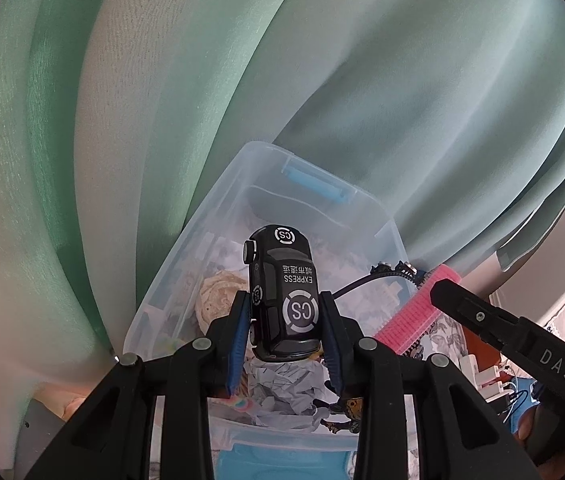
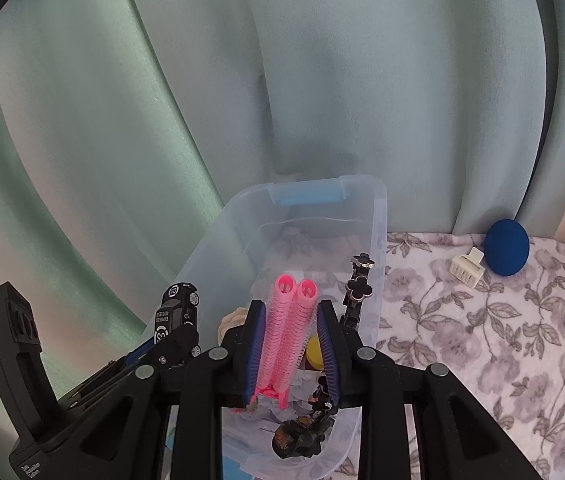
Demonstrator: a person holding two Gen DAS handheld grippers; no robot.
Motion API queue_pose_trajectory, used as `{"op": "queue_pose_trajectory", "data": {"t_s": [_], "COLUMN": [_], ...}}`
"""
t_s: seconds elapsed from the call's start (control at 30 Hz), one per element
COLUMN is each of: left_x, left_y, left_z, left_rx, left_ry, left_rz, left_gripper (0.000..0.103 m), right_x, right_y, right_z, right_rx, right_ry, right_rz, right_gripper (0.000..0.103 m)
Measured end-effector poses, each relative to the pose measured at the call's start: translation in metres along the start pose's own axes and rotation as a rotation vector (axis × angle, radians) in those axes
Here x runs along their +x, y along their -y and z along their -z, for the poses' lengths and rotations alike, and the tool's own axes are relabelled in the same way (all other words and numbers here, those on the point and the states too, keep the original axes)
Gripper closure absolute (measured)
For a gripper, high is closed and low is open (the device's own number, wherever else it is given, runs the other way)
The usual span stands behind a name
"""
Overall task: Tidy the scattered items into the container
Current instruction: 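Open the left gripper while the right opens, dropping car and pink clip into the box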
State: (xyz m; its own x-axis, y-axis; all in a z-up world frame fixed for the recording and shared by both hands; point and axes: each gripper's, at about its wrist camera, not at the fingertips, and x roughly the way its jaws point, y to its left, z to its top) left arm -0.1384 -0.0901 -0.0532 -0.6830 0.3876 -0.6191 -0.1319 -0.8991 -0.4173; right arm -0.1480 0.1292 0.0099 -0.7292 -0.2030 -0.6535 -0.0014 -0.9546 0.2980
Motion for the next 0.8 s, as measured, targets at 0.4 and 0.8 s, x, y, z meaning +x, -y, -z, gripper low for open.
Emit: {"op": "queue_pose_trajectory", "data": {"t_s": [0.4, 0.8], "left_x": [-0.007, -0.024], "left_y": [0.010, 0.028], "left_z": [-0.005, -0.010], "left_rx": [0.020, 0.053], "left_ry": [0.018, 0.045], "left_rz": [-0.007, -0.008], "left_gripper": [0.052, 0.042], "right_x": [-0.013, -0.043], "right_y": [-0.004, 0.001], "right_z": [-0.002, -0.004], "right_rx": [-0.020, -0.017], "right_ry": [0.006, 0.056], "right_rz": [0.005, 0.002], "right_gripper": [0.061, 0.043]}}
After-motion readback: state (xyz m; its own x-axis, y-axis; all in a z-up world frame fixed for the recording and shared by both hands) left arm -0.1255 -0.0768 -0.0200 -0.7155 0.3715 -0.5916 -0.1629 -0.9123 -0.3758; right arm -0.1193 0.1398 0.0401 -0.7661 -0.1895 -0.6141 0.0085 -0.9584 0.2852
